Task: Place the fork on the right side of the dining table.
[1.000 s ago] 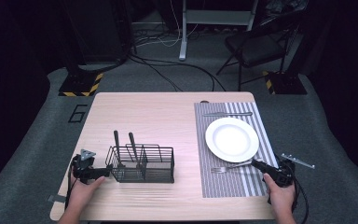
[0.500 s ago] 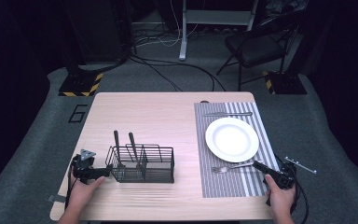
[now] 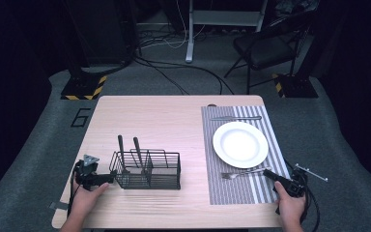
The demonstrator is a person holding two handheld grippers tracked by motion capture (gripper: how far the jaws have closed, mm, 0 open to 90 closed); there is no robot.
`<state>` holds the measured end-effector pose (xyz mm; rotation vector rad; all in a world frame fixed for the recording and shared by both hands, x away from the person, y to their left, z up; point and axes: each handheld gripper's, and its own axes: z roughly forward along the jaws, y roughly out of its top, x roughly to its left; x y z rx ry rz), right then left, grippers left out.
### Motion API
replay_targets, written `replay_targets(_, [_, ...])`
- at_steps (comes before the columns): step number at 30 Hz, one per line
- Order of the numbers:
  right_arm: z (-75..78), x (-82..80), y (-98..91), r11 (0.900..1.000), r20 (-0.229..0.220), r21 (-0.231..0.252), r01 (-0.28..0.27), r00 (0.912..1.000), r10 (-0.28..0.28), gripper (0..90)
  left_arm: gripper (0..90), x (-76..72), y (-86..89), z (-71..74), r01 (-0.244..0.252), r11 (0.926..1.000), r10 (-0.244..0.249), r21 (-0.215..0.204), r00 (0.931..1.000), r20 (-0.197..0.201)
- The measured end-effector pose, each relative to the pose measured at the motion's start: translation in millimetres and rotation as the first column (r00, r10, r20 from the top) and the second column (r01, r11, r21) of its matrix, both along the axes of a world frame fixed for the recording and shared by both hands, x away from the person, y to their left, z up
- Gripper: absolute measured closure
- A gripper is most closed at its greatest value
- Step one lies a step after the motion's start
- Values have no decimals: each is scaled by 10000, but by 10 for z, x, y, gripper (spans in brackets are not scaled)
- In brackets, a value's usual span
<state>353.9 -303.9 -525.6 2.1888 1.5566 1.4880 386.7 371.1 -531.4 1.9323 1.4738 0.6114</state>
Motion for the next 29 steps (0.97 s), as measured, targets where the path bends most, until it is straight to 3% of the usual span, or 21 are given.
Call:
replay_targets(8, [16,-21,-27,9995,0,-176,280,9996,-280,700,0,1,-3,-4,-23,10000,23,-4,10000,49])
replay_targets(11, [36,-30,-24,9988,191,-436,208,9996,-200,679,0,1,-3,-4,-26,10000,26,-7,10000,51])
replay_targets(14, [105,-38,15,9959,817,-908,-30,9966,105,658,0,1,-3,-4,-27,10000,27,-7,10000,50])
replay_targets(17, [221,-40,121,9835,1256,-1763,-414,9900,642,652,0,1,-3,-3,-22,10000,22,-3,10000,46])
replay_targets(22, [356,-32,325,9634,1580,-2354,-1284,9730,1683,617,0,1,-3,-4,-24,10000,24,-3,10000,48])
replay_targets(29, [475,-28,603,9125,1817,-3494,-2127,9400,2886,525,0,0,-6,-3,-64,10000,64,3,10000,47])
